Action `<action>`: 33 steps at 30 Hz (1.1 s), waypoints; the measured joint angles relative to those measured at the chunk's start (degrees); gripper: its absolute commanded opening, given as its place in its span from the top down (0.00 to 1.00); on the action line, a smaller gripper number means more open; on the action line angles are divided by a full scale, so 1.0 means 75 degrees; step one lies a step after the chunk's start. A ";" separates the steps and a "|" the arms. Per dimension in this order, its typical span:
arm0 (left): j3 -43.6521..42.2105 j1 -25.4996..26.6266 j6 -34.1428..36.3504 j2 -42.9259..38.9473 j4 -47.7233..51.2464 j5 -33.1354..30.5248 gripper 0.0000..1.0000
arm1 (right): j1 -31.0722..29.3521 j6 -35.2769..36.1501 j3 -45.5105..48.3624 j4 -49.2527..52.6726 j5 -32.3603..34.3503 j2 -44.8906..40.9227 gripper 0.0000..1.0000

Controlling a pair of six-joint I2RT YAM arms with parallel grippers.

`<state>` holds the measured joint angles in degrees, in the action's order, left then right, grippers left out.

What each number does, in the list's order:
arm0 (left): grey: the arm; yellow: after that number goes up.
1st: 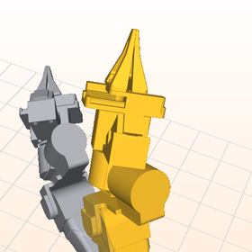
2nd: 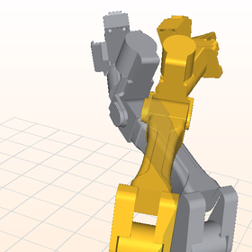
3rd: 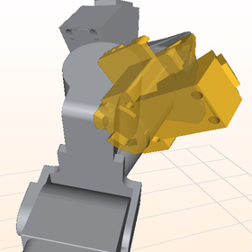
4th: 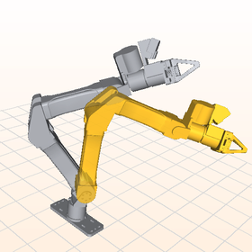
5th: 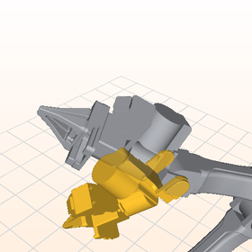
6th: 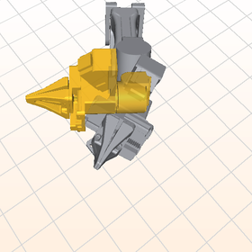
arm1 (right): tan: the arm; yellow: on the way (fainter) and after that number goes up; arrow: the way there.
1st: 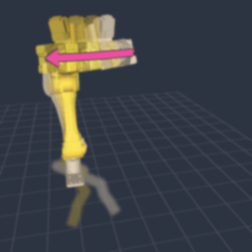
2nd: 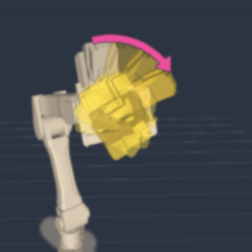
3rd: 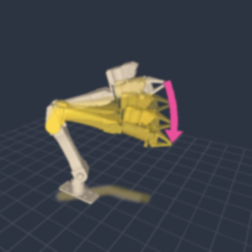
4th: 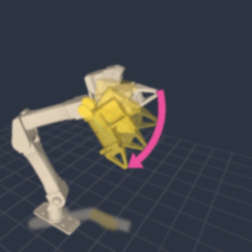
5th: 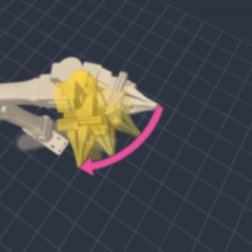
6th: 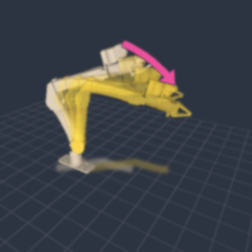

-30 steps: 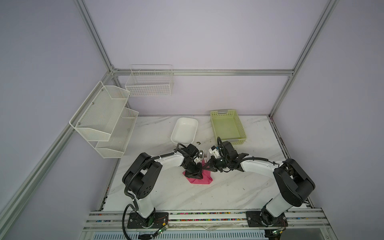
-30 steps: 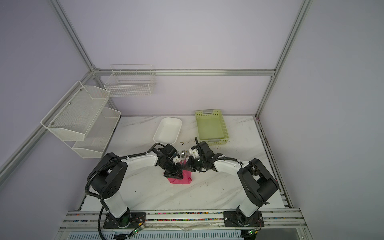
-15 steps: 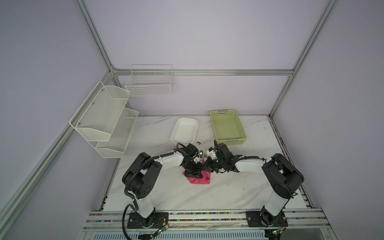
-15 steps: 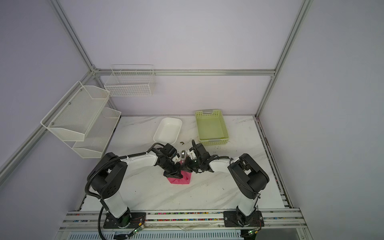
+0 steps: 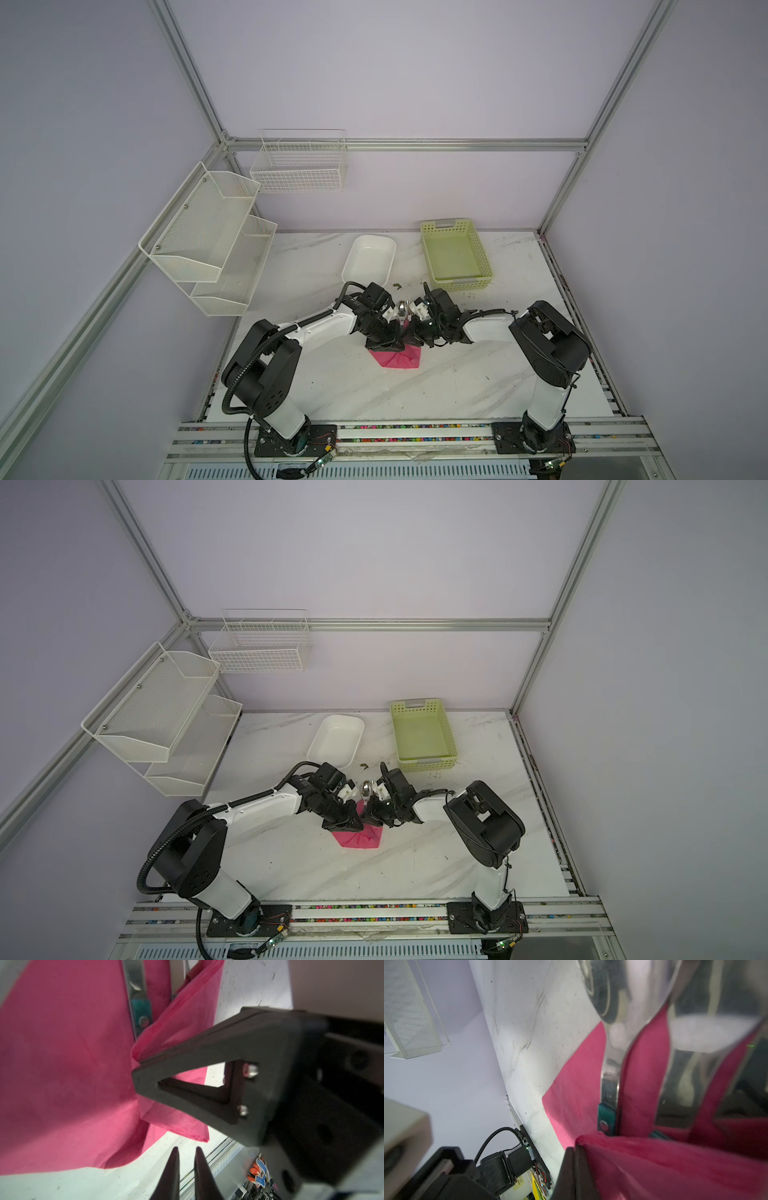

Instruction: Place the utensils on the paper napkin and roll it up

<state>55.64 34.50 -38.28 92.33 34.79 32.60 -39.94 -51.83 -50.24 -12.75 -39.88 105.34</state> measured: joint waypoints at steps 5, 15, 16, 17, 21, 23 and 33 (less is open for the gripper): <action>-0.0198 0.0000 0.0055 0.0009 0.0163 -0.0119 0.86 | 0.0000 0.0003 -0.0023 -0.0003 -0.0003 0.0009 1.00; -0.0201 0.0000 0.0064 0.0420 0.0149 -0.0460 0.88 | -0.0003 0.0003 -0.0023 0.0006 0.0000 -0.0017 1.00; -0.0201 0.0000 0.0064 0.0443 0.0146 -0.0495 0.88 | -0.0012 0.0003 -0.0020 0.0012 0.0003 -0.0029 1.00; -0.0201 0.0000 0.0067 0.0463 0.0140 -0.0533 0.89 | -0.0023 0.0003 -0.0023 0.0012 0.0003 -0.0044 1.00; -0.0201 0.0000 0.0070 0.0583 0.0111 -0.0653 0.93 | -0.0105 -0.0003 -0.0023 0.0009 -0.0006 -0.0105 1.00; -0.0201 0.0000 0.0090 0.0638 0.0085 -0.0685 0.94 | -0.0154 -0.0006 -0.0023 0.0009 -0.0003 -0.0117 1.00; -0.0201 0.0000 0.0125 0.0775 0.0015 -0.0737 0.94 | -0.0414 -0.0157 -0.0023 -0.0146 -0.0006 -0.0108 1.00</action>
<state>54.13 34.50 -37.34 98.15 34.89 27.07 -43.05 -53.01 -50.41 -13.85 -39.92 104.53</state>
